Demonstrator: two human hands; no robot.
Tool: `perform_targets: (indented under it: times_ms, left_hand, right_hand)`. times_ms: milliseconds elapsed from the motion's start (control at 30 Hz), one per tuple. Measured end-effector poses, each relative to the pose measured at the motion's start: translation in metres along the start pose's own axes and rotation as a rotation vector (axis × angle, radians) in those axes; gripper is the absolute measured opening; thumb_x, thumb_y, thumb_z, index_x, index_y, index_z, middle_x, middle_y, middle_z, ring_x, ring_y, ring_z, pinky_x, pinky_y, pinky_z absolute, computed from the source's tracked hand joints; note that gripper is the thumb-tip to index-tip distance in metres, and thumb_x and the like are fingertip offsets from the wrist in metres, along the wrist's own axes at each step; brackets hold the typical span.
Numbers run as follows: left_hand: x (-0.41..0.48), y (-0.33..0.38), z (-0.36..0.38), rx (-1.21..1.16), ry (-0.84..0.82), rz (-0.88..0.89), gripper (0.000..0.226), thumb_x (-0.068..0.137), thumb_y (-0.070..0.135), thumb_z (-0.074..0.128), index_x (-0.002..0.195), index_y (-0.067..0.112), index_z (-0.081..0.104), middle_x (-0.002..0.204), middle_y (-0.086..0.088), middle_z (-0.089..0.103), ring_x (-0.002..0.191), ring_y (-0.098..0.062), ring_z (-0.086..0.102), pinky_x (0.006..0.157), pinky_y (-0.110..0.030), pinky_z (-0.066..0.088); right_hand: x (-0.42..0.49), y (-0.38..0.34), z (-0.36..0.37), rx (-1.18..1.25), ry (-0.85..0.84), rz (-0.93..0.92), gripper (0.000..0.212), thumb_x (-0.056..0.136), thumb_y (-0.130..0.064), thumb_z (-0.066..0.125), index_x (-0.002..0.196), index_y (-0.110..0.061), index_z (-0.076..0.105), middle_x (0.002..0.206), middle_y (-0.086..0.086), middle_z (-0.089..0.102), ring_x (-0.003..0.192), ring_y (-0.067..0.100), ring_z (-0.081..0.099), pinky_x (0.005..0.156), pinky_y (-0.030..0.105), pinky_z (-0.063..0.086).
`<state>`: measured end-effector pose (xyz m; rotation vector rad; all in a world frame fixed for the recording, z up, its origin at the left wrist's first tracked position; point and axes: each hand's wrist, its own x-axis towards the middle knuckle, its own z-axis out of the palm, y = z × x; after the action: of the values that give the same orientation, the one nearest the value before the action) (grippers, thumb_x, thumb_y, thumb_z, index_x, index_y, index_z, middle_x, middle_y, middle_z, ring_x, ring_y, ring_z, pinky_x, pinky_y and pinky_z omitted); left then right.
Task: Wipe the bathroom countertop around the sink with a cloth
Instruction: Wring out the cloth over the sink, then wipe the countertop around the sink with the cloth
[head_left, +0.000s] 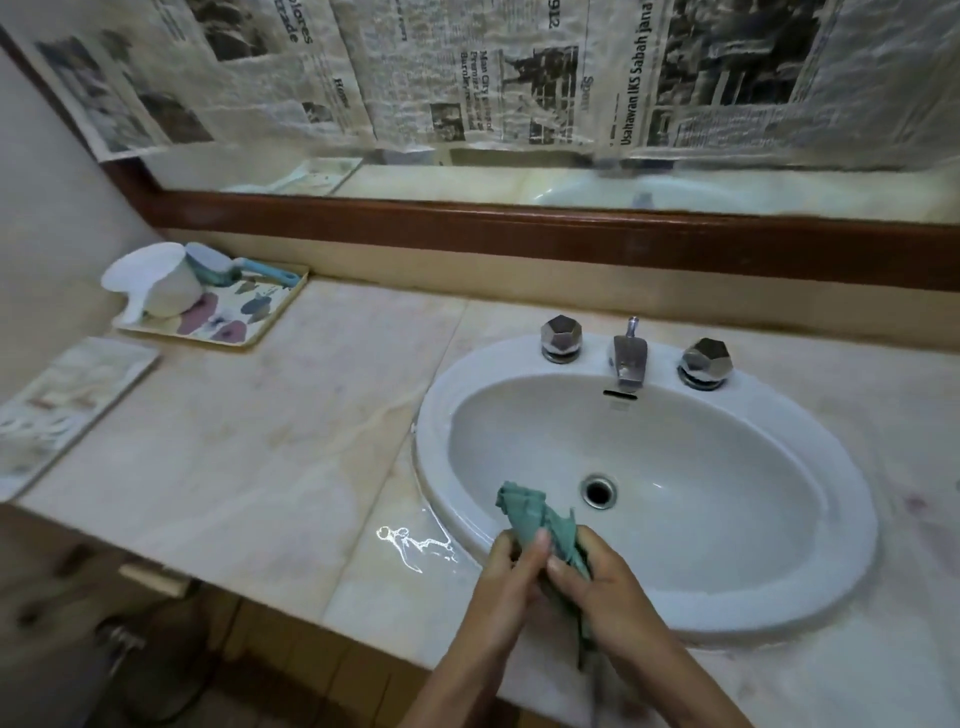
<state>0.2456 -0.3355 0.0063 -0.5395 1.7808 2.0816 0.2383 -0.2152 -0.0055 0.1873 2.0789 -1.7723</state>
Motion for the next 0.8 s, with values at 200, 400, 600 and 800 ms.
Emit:
perform_targets:
  times_ms: [200, 400, 600, 800]
  left_hand:
    - [0.008, -0.006, -0.079, 0.052, 0.201, 0.065, 0.022, 0.094, 0.025, 0.062, 0.115, 0.019, 0.058, 0.092, -0.001, 0.076, 0.087, -0.014, 0.072, 0.074, -0.024, 0.054]
    - [0.027, -0.001, -0.183, 0.006, 0.245, 0.101, 0.026, 0.087, 0.015, 0.067, 0.112, 0.016, 0.062, 0.091, -0.004, 0.075, 0.08, -0.012, 0.07, 0.073, -0.021, 0.053]
    - [0.054, 0.025, -0.324, 0.079, 0.431, 0.218, 0.024, 0.092, 0.001, 0.059, 0.1, 0.023, 0.064, 0.09, -0.001, 0.075, 0.081, -0.013, 0.067, 0.067, -0.008, 0.048]
    - [0.099, 0.057, -0.416, 0.402, 0.501, 0.32, 0.022, 0.092, 0.01, 0.06, 0.107, 0.025, 0.065, 0.109, 0.009, 0.065, 0.102, -0.01, 0.06, 0.088, -0.026, 0.047]
  right_hand:
    - [0.017, -0.012, 0.046, 0.17, -0.039, 0.026, 0.012, 0.092, -0.003, 0.057, 0.081, -0.002, 0.058, 0.068, 0.005, 0.063, 0.068, 0.018, 0.057, 0.065, 0.031, 0.044]
    - [0.058, -0.049, 0.111, 0.247, 0.049, 0.082, 0.011, 0.098, -0.002, 0.046, 0.091, -0.003, 0.054, 0.085, 0.02, 0.067, 0.076, 0.031, 0.064, 0.069, 0.043, 0.053]
    - [0.149, -0.111, 0.171, -0.421, 0.452, -0.361, 0.035, 0.091, 0.001, 0.043, 0.118, -0.02, 0.052, 0.1, -0.005, 0.059, 0.092, 0.023, 0.055, 0.068, 0.029, 0.033]
    - [0.223, -0.066, 0.231, -1.283, 0.124, -0.254, 0.076, 0.078, 0.003, 0.041, 0.149, -0.019, 0.026, 0.152, 0.008, 0.03, 0.138, 0.034, 0.03, 0.105, 0.042, 0.03]
